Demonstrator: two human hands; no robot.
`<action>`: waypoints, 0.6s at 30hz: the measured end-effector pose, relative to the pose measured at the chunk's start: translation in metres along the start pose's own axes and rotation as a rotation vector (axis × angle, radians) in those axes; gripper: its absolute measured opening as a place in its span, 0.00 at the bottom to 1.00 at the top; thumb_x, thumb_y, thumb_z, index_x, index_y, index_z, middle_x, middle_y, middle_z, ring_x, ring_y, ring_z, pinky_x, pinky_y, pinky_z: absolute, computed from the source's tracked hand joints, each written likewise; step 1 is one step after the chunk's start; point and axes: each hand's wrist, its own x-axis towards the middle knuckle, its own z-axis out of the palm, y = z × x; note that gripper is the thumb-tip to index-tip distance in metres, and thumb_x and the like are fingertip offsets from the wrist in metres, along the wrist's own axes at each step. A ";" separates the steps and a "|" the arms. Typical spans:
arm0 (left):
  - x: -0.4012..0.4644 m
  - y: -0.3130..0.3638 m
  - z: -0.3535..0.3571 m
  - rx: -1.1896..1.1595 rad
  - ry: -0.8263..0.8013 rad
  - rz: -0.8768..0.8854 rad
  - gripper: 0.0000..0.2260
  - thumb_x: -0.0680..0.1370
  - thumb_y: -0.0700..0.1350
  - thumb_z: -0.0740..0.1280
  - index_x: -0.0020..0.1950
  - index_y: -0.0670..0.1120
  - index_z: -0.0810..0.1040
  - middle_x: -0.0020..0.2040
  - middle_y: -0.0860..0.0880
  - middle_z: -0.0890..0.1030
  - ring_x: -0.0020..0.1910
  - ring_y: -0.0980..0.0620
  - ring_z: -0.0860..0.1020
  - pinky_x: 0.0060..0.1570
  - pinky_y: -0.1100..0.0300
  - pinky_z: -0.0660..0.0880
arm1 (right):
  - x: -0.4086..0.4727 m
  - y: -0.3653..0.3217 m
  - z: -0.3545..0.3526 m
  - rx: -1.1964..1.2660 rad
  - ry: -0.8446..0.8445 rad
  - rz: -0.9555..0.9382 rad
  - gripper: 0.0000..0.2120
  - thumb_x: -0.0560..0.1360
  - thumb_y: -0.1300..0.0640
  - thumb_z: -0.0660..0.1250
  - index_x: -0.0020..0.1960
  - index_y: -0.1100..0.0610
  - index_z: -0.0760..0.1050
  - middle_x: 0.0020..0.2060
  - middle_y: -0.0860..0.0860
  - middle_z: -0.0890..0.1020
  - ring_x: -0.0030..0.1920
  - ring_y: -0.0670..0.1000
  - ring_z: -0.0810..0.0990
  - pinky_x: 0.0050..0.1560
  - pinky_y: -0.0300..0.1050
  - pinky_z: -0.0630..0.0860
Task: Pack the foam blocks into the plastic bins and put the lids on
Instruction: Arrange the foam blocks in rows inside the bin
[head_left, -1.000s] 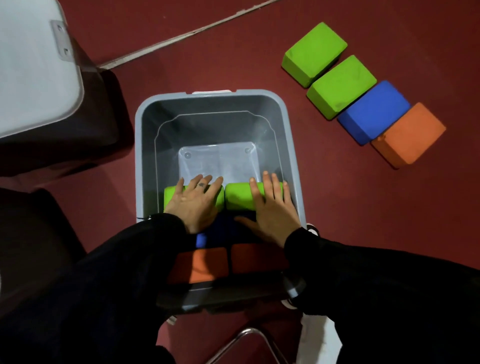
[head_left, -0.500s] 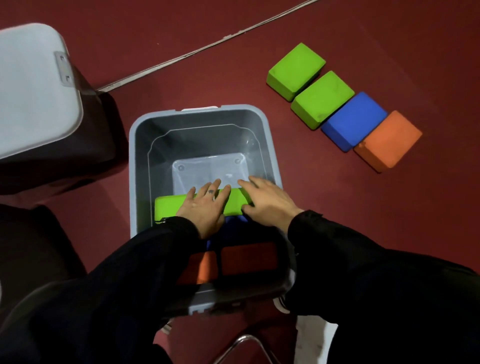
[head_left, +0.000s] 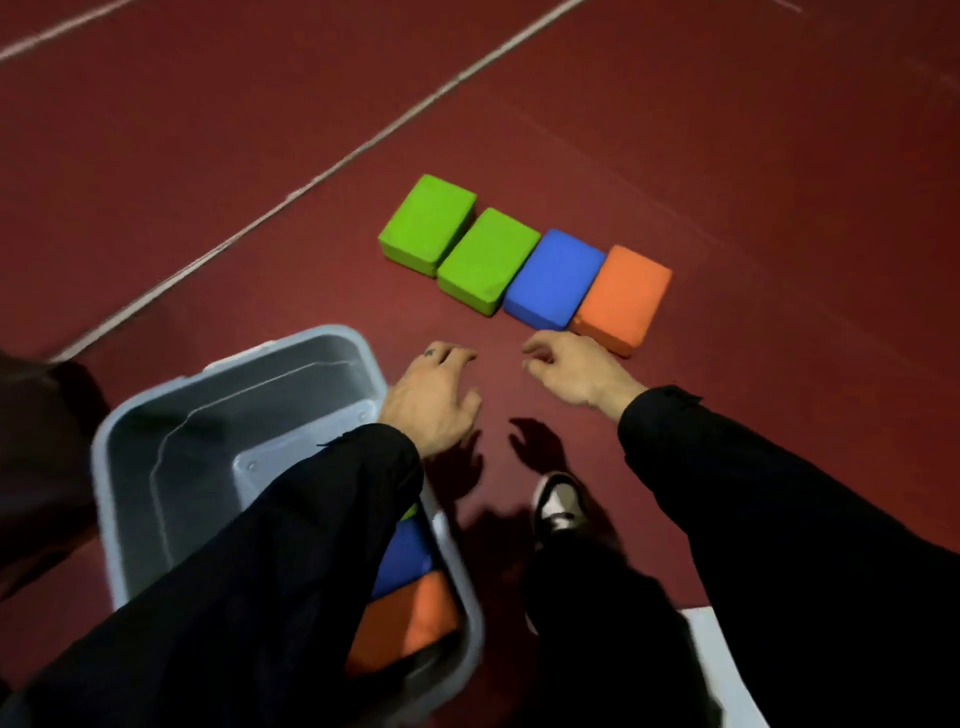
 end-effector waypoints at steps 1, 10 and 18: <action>0.024 0.008 0.007 -0.013 -0.030 -0.003 0.23 0.78 0.50 0.62 0.73 0.48 0.69 0.70 0.46 0.70 0.67 0.43 0.71 0.64 0.47 0.72 | 0.008 0.022 -0.001 0.093 0.057 0.073 0.16 0.80 0.49 0.66 0.67 0.50 0.77 0.62 0.50 0.83 0.64 0.54 0.80 0.63 0.47 0.74; 0.238 0.024 0.096 -0.374 -0.220 -0.345 0.23 0.78 0.47 0.66 0.73 0.44 0.71 0.70 0.43 0.72 0.63 0.45 0.77 0.63 0.51 0.73 | 0.151 0.190 0.020 0.813 0.384 0.769 0.20 0.77 0.53 0.67 0.69 0.54 0.74 0.57 0.53 0.81 0.55 0.56 0.80 0.59 0.49 0.76; 0.351 0.007 0.200 -0.609 -0.116 -0.589 0.13 0.70 0.53 0.67 0.43 0.43 0.75 0.37 0.47 0.77 0.34 0.54 0.74 0.40 0.58 0.67 | 0.230 0.288 0.050 1.169 0.580 1.057 0.39 0.74 0.42 0.75 0.74 0.64 0.65 0.66 0.56 0.76 0.65 0.57 0.76 0.66 0.51 0.72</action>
